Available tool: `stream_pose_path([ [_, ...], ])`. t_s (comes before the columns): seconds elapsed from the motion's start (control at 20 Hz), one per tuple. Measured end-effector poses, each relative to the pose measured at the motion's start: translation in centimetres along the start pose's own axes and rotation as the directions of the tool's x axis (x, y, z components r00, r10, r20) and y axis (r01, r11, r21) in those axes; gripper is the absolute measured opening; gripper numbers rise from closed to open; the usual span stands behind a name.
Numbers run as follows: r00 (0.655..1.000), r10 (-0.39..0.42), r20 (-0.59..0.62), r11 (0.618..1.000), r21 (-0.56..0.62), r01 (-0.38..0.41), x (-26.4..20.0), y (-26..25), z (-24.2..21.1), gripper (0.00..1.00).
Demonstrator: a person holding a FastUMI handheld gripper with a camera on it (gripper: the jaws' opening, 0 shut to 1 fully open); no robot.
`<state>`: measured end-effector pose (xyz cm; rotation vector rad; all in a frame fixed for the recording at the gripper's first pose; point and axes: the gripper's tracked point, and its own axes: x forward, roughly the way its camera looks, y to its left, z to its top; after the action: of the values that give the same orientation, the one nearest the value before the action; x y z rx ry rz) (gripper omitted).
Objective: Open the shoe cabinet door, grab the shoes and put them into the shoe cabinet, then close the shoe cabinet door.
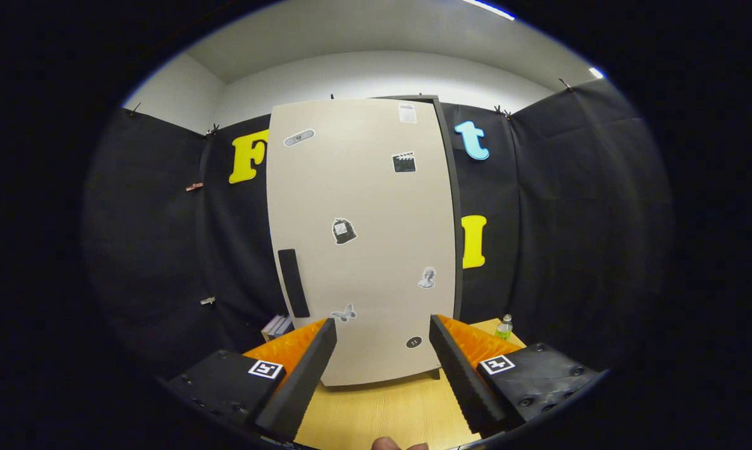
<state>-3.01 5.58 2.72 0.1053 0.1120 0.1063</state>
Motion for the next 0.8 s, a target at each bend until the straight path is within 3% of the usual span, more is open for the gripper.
stream_pose_path([
  [0.8, 1.000, 0.015, -0.003, 1.000, -0.026, -0.015, 0.14, 0.98, -0.47, 0.98],
])
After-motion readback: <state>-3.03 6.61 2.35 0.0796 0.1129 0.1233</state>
